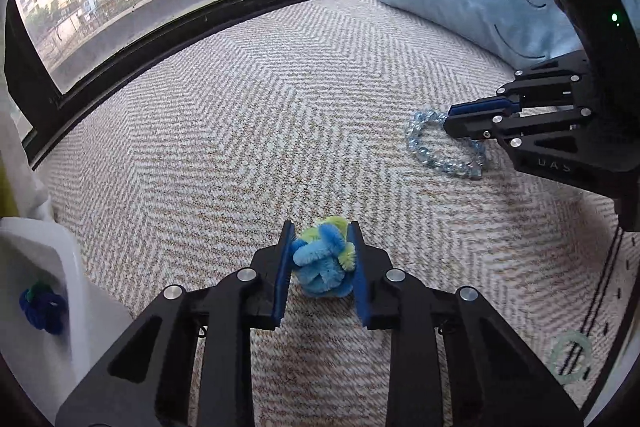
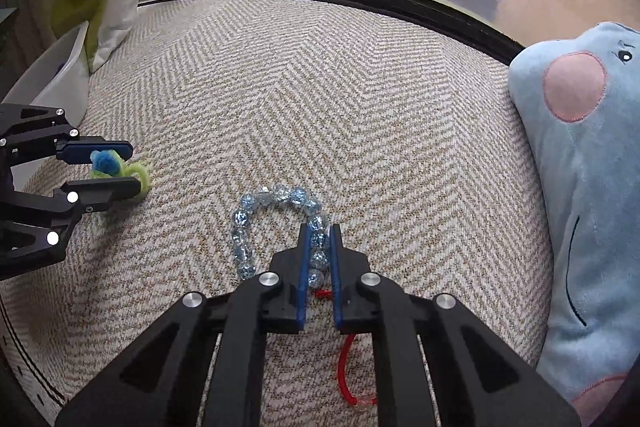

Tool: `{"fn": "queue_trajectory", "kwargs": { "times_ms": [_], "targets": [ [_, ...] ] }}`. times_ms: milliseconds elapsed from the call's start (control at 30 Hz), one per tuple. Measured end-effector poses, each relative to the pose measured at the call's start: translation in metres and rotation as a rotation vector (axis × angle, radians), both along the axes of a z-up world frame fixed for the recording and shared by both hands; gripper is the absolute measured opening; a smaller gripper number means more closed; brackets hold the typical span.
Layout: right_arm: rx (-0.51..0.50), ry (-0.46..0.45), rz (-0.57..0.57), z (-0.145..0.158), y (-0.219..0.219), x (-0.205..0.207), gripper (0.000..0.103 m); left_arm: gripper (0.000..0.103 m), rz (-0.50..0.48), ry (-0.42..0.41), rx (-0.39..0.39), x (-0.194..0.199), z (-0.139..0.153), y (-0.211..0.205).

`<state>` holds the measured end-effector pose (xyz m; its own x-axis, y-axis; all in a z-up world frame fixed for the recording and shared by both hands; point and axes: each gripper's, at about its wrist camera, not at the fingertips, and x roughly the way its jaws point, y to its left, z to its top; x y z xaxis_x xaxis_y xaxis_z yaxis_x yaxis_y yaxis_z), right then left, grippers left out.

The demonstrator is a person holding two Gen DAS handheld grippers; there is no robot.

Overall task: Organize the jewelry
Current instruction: 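Grasp the clear crystal bracelet with the right tool while the left tool grasps the blue-green scrunchie, then carry both items to the white tray and open both tools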

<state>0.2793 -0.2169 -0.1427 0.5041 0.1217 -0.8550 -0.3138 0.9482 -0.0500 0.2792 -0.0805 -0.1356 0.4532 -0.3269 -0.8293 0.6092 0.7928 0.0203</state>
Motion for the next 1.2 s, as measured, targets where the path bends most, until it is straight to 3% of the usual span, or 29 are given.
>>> {"fn": "queue_trajectory", "kwargs": {
  "times_ms": [233,433,567,733,1000,1100,1200],
  "targets": [
    [0.025,-0.051,0.025,0.057,0.022,-0.015,0.010,0.027,0.002,-0.053,-0.038,-0.023,0.061,0.034],
    [0.078,-0.115,0.076,0.113,0.077,-0.032,0.010,0.027,0.068,-0.104,-0.025,-0.051,0.106,0.095],
    [0.100,-0.144,0.142,0.139,0.124,-0.040,0.010,0.027,0.121,-0.121,-0.001,-0.067,0.121,0.140],
    [0.122,-0.164,0.230,0.155,0.187,-0.046,0.010,0.027,0.180,-0.115,0.033,-0.078,0.119,0.191],
    [0.129,-0.125,0.326,0.141,0.262,-0.049,0.010,0.029,0.261,-0.035,0.058,-0.084,0.086,0.252],
    [0.121,-0.101,0.354,0.128,0.283,-0.053,0.011,0.033,0.281,0.016,0.059,-0.083,0.071,0.261],
    [0.117,-0.083,0.365,0.117,0.293,-0.055,0.011,0.047,0.295,0.044,0.073,-0.083,0.059,0.268]
  ]
}}
